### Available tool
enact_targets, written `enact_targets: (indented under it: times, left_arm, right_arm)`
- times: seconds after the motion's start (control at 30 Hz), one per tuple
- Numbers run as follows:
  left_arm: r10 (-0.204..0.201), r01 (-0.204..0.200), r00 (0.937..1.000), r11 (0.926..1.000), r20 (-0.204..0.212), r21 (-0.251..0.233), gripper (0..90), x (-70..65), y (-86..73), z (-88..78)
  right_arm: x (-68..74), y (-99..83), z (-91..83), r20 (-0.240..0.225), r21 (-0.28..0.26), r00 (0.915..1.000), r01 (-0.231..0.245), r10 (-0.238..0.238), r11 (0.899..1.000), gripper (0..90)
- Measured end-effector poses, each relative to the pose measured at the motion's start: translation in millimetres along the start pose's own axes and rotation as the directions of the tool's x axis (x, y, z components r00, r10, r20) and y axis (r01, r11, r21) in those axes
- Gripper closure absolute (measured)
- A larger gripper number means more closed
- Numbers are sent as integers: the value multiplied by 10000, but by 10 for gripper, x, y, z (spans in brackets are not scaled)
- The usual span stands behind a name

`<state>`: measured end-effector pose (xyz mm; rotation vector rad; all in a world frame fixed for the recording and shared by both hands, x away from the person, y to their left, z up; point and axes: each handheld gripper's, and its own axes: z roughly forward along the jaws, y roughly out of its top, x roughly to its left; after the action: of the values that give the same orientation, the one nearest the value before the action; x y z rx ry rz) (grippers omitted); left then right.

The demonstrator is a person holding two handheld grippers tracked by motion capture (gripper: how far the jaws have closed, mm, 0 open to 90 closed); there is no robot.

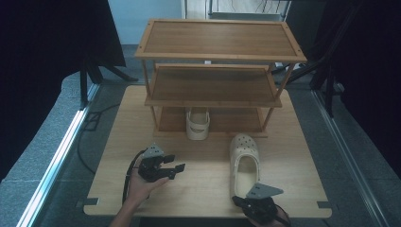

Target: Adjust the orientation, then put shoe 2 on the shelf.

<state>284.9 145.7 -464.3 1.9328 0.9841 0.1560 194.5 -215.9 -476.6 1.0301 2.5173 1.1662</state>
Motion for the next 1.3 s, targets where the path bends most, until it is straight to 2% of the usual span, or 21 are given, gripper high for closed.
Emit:
enact_targets:
  times: [0.13, 0.27, 0.3, 0.33, 0.43, 0.6, 0.67, 0.7, 0.73, 0.8, 0.9, 1.0, 1.1, 1.23, 1.3]
  left_arm:
    - [-12, 12, 10000, 10000, -14, 4, 394, 14, 12, 9]
    - [-10, 10, 10000, 10000, -5, -8, 395, 31, 27, 11]
    - [-10, 10, 10000, 10000, 2, -24, 395, 34, 31, 11]
    - [-10, 10, 10000, 10000, 9, -14, 395, 39, 35, 10]
    - [-25, 25, 10000, 10000, -1, -36, 395, 59, 42, 11]
    - [-29, 29, 10000, 10000, 15, -86, 396, 72, 55, 2]
    - [-17, 17, 10000, 9999, 25, -107, 396, 69, 59, -3]
    - [-10, 10, 10000, 9999, 19, -120, 396, 67, 61, -6]
    - [-5, 6, 10000, 9999, 21, -123, 396, 66, 63, -10]
    - [-3, 3, 10000, 9999, 24, -121, 396, 69, 71, -17]
    - [-1, 1, 10000, 9999, -3, -148, 396, 71, 74, -27]
    - [-3, 3, 10000, 9999, -23, -172, 395, 74, 74, -43]
    - [-6, 6, 10000, 9998, -24, -215, 395, 73, 76, -57]
    - [-9, 8, 10000, 9998, -40, -217, 395, 81, 87, -57]
    - [-2, 1, 10000, 9999, -64, -169, 395, 82, 86, -48]
  right_arm:
    - [-170, -162, -195, 79, -185, 9979, -639, 640, 9978, 900]
    - [-314, -283, -359, 531, -294, 9932, -1025, 1039, 9943, 900]
    - [-390, -324, -412, 562, -369, 9903, -1248, 1268, 9915, 900]
    - [-390, -324, -412, 562, -369, 9903, -1248, 1268, 9915, 900]
    - [-504, -378, -480, 466, -480, 9838, -1706, 1728, 9842, 900]
    - [-527, -382, -502, 572, -466, 9827, -1738, 1763, 9837, 896]
    - [-508, -368, -506, 409, -518, 9856, -1619, 1640, 9855, 874]
    - [-471, -336, -528, 106, -749, 9900, -1398, 1410, 9873, 847]
    - [-471, -336, -528, 106, -749, 9900, -1398, 1410, 9873, 847]
    - [-447, -281, -566, 167, -1140, 9944, -1013, 1039, 9883, 779]
    - [-488, -184, -660, 537, -1658, 9952, -720, 819, 9835, 706]
    - [-608, -111, -743, 1011, -1881, 9897, -814, 1017, 9788, 629]
    - [-763, -63, -758, 1393, -1840, 9810, -1086, 1353, 9769, 597]
    - [-939, 13, -671, 2028, -1524, 9681, -1174, 1474, 9813, 591]
    - [-1039, 84, -588, 2070, -1494, 9645, -1342, 1637, 9796, 579]
